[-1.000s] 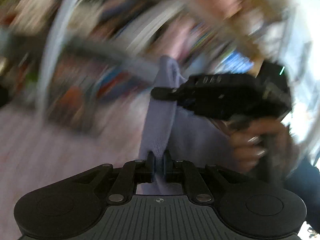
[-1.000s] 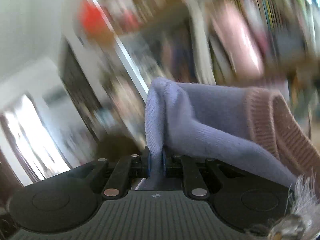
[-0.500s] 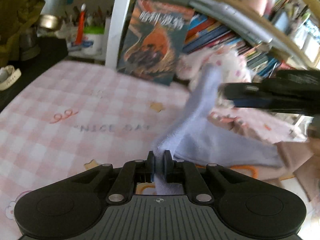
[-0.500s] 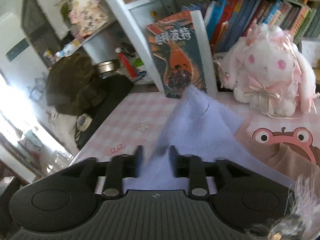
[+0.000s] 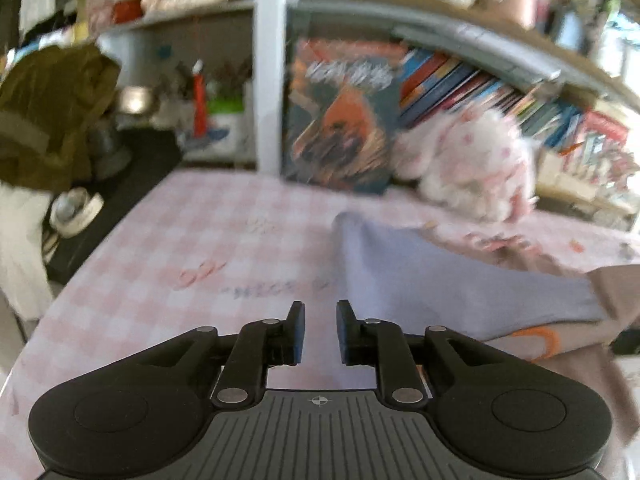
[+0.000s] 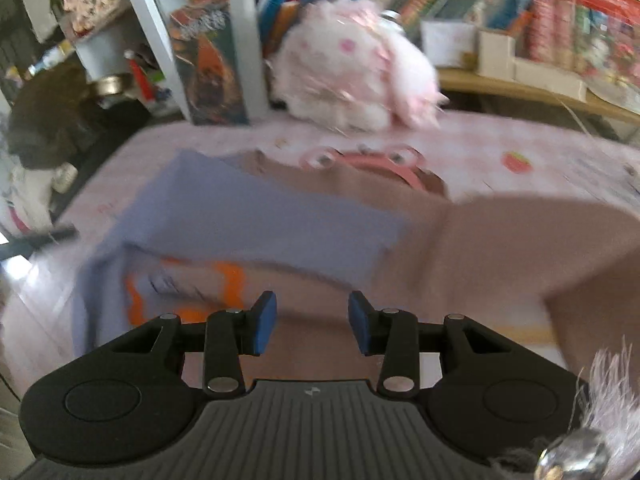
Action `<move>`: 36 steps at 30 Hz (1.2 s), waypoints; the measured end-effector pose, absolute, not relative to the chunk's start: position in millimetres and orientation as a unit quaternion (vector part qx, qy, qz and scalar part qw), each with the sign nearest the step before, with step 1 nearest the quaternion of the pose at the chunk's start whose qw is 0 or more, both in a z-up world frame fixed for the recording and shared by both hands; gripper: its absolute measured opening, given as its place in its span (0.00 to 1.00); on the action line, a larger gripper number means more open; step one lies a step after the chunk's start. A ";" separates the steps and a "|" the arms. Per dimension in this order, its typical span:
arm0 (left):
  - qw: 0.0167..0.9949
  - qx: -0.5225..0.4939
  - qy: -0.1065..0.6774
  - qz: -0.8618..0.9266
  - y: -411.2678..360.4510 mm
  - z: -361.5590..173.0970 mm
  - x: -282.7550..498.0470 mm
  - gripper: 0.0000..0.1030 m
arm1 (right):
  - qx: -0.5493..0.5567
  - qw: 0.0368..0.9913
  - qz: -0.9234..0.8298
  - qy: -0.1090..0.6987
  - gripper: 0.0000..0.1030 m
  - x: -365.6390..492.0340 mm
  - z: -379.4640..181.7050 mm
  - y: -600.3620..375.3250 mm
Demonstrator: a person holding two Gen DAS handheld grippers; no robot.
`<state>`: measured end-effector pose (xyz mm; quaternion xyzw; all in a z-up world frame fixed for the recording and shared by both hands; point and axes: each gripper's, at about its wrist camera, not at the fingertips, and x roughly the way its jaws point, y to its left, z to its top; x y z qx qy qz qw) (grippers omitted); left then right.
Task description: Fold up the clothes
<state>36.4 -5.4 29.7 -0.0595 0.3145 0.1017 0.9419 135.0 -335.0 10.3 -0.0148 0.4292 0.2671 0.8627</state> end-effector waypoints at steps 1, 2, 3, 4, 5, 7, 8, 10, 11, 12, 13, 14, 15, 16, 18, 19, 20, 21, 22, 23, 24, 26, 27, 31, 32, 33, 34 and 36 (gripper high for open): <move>0.946 -0.054 0.308 0.091 -14.8 33.8 34.1 0.27 | -0.024 0.862 0.264 0.431 0.36 129.4 7.1 -340.3; 0.949 -0.047 0.301 0.081 -24.3 37.8 31.7 0.28 | -0.033 0.862 0.261 0.433 0.36 123.8 4.0 -345.6; 0.952 -0.041 0.296 0.070 -36.0 40.1 31.9 0.30 | -0.042 0.862 0.261 0.434 0.36 118.9 0.6 -348.7; 0.953 -0.037 0.296 0.056 -48.3 40.3 32.7 0.33 | -0.052 0.861 0.261 0.434 0.37 114.5 -2.8 -350.0; 0.953 -0.033 0.297 0.043 -60.7 40.3 33.4 0.35 | -0.062 0.859 0.262 0.435 0.37 110.1 -6.2 -351.4; 0.952 -0.027 0.305 0.020 -83.3 35.1 37.4 0.41 | -0.075 0.856 0.265 0.438 0.38 103.7 -13.6 -352.8; 0.951 -0.024 0.308 0.008 -94.5 32.4 39.3 0.42 | -0.080 0.853 0.267 0.441 0.38 100.8 -17.4 -353.4; 0.947 -0.014 0.321 -0.010 -117.2 24.2 45.1 0.48 | -0.083 0.851 0.271 0.442 0.38 96.7 -22.1 -356.5; 0.945 -0.009 0.327 -0.019 -128.5 20.0 47.9 0.49 | -0.084 0.852 0.273 0.439 0.38 93.9 -22.8 -358.6; 0.943 -0.002 0.331 -0.029 -139.2 15.8 51.1 0.49 | -0.085 0.851 0.275 0.438 0.38 91.8 -23.2 -360.7; 0.942 0.006 0.334 -0.037 -147.6 12.7 53.4 0.49 | -0.084 0.851 0.276 0.439 0.38 90.5 -23.4 -362.9; 0.941 0.021 0.335 -0.045 -158.1 11.0 58.4 0.49 | -0.081 0.850 0.275 0.441 0.38 89.8 -23.3 -365.4; 0.940 0.036 0.336 -0.053 -168.8 9.3 63.5 0.49 | -0.077 0.850 0.274 0.444 0.38 89.7 -23.3 -368.1; 0.939 0.052 0.334 -0.060 -179.3 8.7 67.9 0.49 | -0.078 0.850 0.270 0.445 0.37 89.0 -23.5 -370.5; 0.939 0.080 0.327 -0.074 -198.5 7.6 80.0 0.49 | -0.087 0.854 0.259 0.443 0.33 86.6 -23.8 -374.7; 0.938 0.092 0.325 -0.081 -207.6 6.6 87.2 0.50 | -0.091 0.856 0.253 0.442 0.33 85.4 -23.9 -376.7; 0.936 0.103 0.324 -0.090 -217.1 5.3 95.9 0.50 | -0.094 0.856 0.251 0.443 0.33 84.3 -24.7 -378.8; 0.934 0.111 0.324 -0.097 -225.2 4.0 102.3 0.50 | -0.094 0.854 0.251 0.445 0.33 83.4 -26.0 -380.8; 0.933 0.119 0.324 -0.104 -233.3 2.8 108.6 0.50 | -0.090 0.854 0.252 0.447 0.33 82.5 -27.1 -383.1; 0.930 0.129 0.327 -0.109 -240.5 0.0 116.6 0.50 | -0.087 0.853 0.255 0.447 0.33 81.5 -27.5 -384.5; 0.927 0.139 0.331 -0.111 -247.2 -3.2 124.1 0.49 | -0.087 0.852 0.258 0.446 0.32 80.4 -27.7 -385.0; 0.918 0.160 0.346 -0.113 -259.2 -12.0 138.8 0.49 | -0.085 0.851 0.264 0.446 0.27 78.5 -27.9 -385.8; 0.913 0.169 0.355 -0.111 -262.5 -17.3 144.3 0.49 | -0.084 0.851 0.264 0.446 0.26 78.3 -27.8 -385.5; 0.896 0.193 0.389 -0.093 -267.9 -35.5 159.7 0.27 | -0.085 0.853 0.263 0.443 0.26 77.0 -27.8 -385.0; 0.902 0.181 0.383 -0.082 -260.6 -32.1 160.0 0.14 | -0.084 0.853 0.264 0.443 0.26 76.7 -27.9 -385.3; 0.908 0.168 0.377 -0.072 -253.1 -28.3 160.4 0.08 | -0.084 0.853 0.264 0.442 0.26 76.6 -27.9 -385.6; 0.914 0.154 0.370 -0.062 -245.6 -24.5 160.7 0.07 | -0.084 0.853 0.265 0.441 0.26 76.5 -27.9 -385.9; 0.927 0.136 0.348 -0.027 -228.4 -11.9 158.3 0.05 | -0.085 0.853 0.266 0.441 0.26 76.8 -27.9 -386.1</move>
